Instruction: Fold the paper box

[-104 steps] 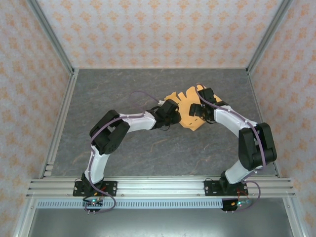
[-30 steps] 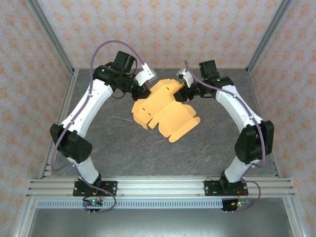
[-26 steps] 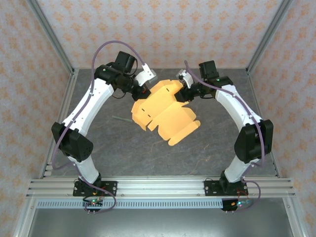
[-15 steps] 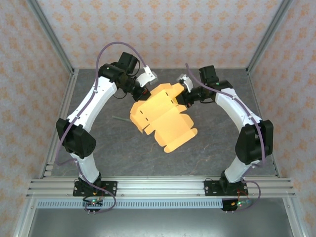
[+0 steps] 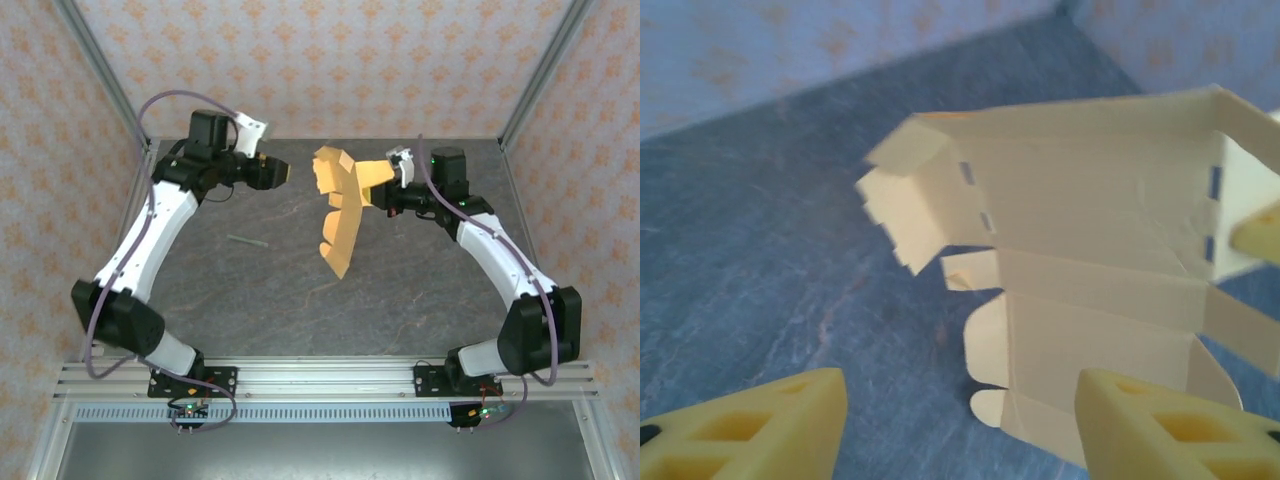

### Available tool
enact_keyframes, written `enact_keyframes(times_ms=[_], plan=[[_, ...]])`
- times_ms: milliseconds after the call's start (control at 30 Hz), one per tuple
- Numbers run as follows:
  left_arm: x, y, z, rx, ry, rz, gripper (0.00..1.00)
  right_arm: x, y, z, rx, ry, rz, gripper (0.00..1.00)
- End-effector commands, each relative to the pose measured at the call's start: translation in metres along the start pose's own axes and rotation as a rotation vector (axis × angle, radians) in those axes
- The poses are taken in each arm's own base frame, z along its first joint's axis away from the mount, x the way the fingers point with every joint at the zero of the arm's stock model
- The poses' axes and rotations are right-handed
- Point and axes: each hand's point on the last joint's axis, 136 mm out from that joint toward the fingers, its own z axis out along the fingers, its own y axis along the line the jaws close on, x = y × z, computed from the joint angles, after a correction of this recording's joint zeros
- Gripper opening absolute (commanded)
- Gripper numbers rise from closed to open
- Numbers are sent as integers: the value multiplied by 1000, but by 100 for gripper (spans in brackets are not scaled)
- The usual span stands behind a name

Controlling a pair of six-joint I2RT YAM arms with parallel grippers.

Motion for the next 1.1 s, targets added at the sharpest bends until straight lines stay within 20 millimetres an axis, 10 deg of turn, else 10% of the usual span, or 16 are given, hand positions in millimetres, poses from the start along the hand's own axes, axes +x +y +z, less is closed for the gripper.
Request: enact_keyframes(times_ms=[0,333,867,1067], plan=[[-28,4,-18,-48,-239,-174,67,-47,21,-18,-10,-186,18,0],[17,0,15,130,-290,-367,76,-67,66,-34,-120,-232,-19,0],[-30,3,55,196,-287,-214,78,-67,105,-47,-201,-191,-135,0],[-43,-5,57,252,-295,-161,56,-65,100,-45,-174,-186,-131,0]])
